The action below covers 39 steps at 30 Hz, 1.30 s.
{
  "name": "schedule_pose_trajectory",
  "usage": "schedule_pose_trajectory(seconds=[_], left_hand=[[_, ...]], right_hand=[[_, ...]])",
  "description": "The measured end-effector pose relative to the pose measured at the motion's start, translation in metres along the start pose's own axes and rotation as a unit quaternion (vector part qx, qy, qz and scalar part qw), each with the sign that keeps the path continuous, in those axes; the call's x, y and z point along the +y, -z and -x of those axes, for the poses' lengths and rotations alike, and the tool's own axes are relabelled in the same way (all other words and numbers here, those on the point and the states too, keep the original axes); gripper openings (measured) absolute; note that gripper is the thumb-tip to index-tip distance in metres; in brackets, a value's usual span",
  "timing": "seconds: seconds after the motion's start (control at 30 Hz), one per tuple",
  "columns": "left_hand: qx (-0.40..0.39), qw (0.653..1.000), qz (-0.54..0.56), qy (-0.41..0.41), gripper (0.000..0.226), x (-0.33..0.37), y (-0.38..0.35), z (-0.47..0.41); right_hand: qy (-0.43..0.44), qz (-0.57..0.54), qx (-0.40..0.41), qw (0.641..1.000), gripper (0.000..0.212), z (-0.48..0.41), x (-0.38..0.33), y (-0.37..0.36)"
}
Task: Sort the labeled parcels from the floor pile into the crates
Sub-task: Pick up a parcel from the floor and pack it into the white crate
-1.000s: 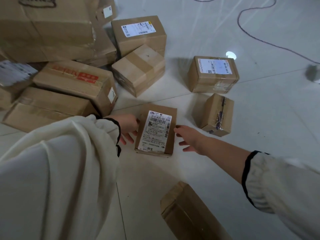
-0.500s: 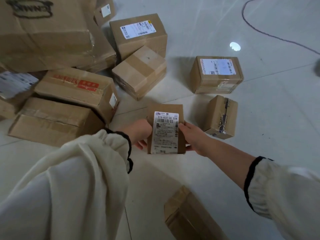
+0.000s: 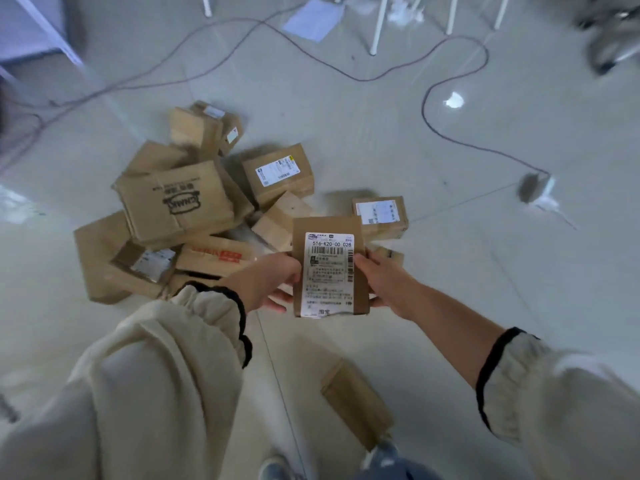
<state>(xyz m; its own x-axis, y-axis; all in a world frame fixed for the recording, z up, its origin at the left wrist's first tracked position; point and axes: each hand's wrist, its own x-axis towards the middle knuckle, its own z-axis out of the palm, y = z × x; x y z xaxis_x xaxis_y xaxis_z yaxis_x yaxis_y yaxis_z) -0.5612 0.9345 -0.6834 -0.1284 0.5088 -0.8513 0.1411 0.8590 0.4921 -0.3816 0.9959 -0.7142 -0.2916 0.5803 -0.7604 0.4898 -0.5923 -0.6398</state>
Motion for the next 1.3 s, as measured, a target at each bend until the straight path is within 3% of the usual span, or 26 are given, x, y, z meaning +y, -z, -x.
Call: schedule_pose_trajectory(seconds=[0.13,0.37,0.53,0.8,1.0,1.3], left_hand=[[0.006,0.999,-0.005,-0.032,0.016,0.075,0.023,0.122],[0.042,0.991,-0.057,-0.11,0.022,0.195,0.053,0.317],[0.051,0.984,-0.068,-0.155,0.027,0.231,0.053,0.394],[0.046,0.975,-0.094,-0.196,0.028,0.269,0.02,0.44],[-0.009,0.958,-0.178,-0.227,0.032,0.313,-0.023,0.448],[-0.169,0.873,-0.343,-0.303,0.035,0.348,-0.15,0.493]], right_hand=[[0.002,-0.032,0.018,0.999,0.021,0.114,-0.089,0.027],[0.045,-0.043,0.03,0.998,0.027,0.298,-0.227,0.068],[0.087,-0.041,0.039,0.995,0.024,0.377,-0.272,0.09],[0.09,-0.063,0.061,0.992,0.029,0.445,-0.271,0.131],[0.098,-0.116,0.147,0.977,0.028,0.485,-0.252,0.164],[0.093,-0.285,0.33,0.895,0.03,0.593,-0.165,0.187]])
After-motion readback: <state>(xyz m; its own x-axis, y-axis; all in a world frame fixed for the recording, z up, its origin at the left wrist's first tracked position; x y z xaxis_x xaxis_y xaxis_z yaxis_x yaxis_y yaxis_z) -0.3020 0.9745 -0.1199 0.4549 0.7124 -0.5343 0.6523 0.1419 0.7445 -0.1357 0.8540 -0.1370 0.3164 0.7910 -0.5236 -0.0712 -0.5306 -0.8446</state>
